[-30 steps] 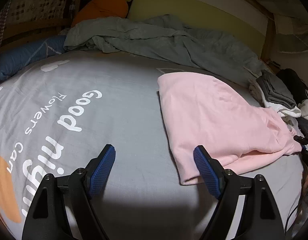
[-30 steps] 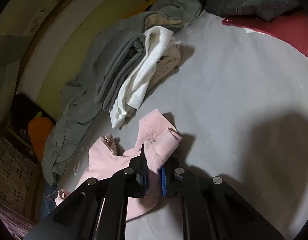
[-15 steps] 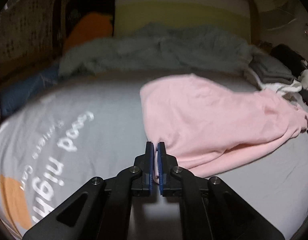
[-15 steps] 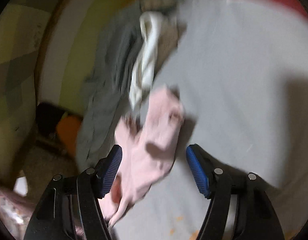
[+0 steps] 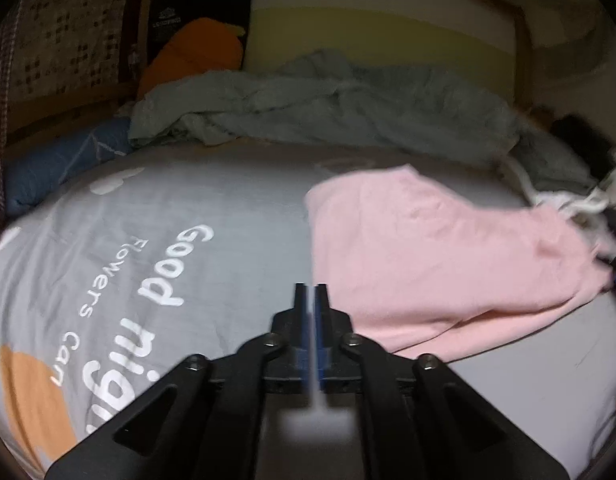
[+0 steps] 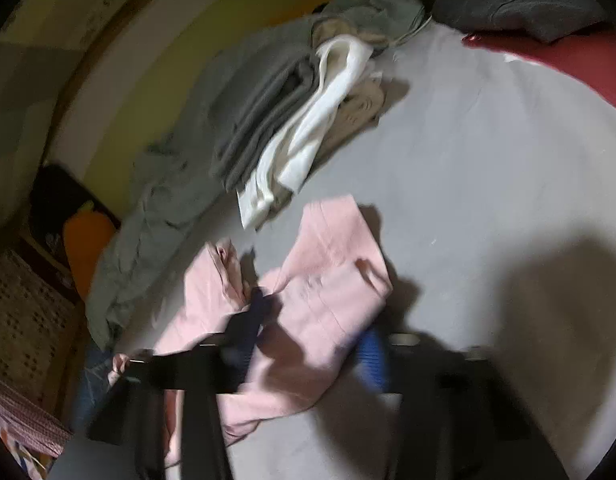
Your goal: Fold small clothes
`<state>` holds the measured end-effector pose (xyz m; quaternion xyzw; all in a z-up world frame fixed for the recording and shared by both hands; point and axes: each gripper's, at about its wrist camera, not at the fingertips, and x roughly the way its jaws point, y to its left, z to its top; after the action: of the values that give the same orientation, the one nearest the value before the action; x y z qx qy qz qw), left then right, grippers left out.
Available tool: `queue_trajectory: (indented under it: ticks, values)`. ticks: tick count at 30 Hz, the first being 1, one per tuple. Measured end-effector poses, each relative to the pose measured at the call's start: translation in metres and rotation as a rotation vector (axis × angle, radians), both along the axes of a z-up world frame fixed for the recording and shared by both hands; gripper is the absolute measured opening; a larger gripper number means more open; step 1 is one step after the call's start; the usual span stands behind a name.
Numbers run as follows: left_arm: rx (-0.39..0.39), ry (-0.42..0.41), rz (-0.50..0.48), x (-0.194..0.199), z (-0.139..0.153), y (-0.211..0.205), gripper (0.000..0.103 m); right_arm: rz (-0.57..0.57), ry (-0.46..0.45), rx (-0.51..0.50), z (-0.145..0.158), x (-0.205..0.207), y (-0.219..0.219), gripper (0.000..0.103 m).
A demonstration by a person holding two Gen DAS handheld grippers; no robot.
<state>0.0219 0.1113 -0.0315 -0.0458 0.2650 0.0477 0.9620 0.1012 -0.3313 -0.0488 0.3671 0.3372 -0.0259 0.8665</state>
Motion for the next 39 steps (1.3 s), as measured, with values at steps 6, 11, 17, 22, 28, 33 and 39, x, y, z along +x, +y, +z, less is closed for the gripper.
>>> queue_trajectory:
  ticks: [6,11,17,22,28,33,39]
  values:
    - [-0.078,-0.100,0.023,-0.014,0.021,0.014,0.025,0.006,-0.186,-0.434,0.066,-0.018,0.068,0.006]
    - [-0.090,-0.124,0.047,-0.019,0.030,0.024,0.025,0.269,-0.331,-0.524,0.097,-0.025,0.169,0.006]
    - [-0.133,-0.113,0.055,-0.020,0.029,0.034,0.025,0.516,-0.200,-0.528,0.036,-0.018,0.256,0.006]
    - [-0.159,-0.100,0.027,-0.016,0.024,0.034,0.025,0.533,-0.185,-0.488,0.033,-0.031,0.252,0.027]
    - [-0.155,-0.109,-0.023,-0.015,0.024,0.023,0.025,0.604,-0.258,-0.347,0.053,-0.055,0.236,0.059]
    - [-0.299,-0.097,-0.227,-0.015,0.022,0.012,0.043,0.411,-0.274,-0.334,0.074,-0.049,0.191,0.059]
    - [-0.366,-0.063,-0.427,0.013,0.036,-0.035,0.048,0.256,-0.184,-0.330,0.067,-0.025,0.135,0.054]
